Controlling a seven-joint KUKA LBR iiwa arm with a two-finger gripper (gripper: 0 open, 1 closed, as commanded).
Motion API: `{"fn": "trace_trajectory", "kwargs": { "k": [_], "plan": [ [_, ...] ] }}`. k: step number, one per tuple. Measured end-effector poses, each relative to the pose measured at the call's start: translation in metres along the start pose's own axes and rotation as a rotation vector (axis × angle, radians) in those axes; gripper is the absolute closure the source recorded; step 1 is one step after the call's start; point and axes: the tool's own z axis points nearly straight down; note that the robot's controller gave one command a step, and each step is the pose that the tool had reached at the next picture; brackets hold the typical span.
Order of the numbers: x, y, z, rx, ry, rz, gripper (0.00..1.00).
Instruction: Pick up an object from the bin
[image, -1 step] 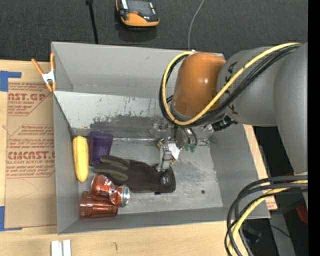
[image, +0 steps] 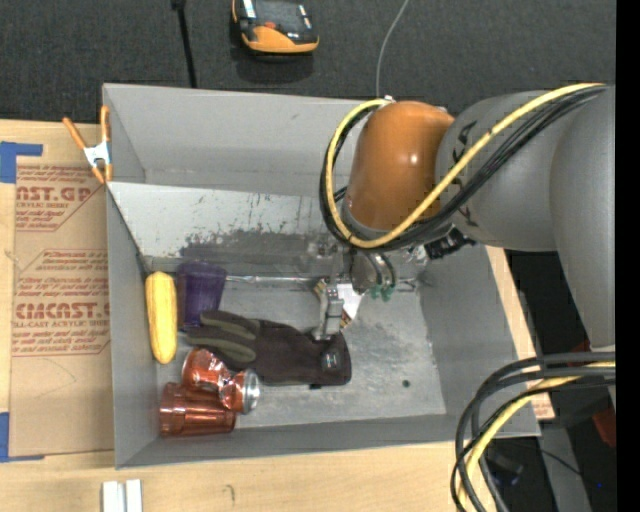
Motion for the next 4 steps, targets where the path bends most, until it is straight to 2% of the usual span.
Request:
{"fn": "trace_trajectory", "kwargs": {
  "k": [1, 2, 3, 4],
  "plan": [
    [0.01, -0.004, 0.025, 0.001, -0.01, -0.104, 0.0],
    [0.078, -0.024, 0.076, 0.0, 0.003, -0.217, 1.0],
    [0.078, -0.024, 0.076, 0.0, 0.003, -0.217, 1.0],
    [0.037, -0.026, -0.03, 0.001, -0.001, -0.211, 1.0]
  ]
}}
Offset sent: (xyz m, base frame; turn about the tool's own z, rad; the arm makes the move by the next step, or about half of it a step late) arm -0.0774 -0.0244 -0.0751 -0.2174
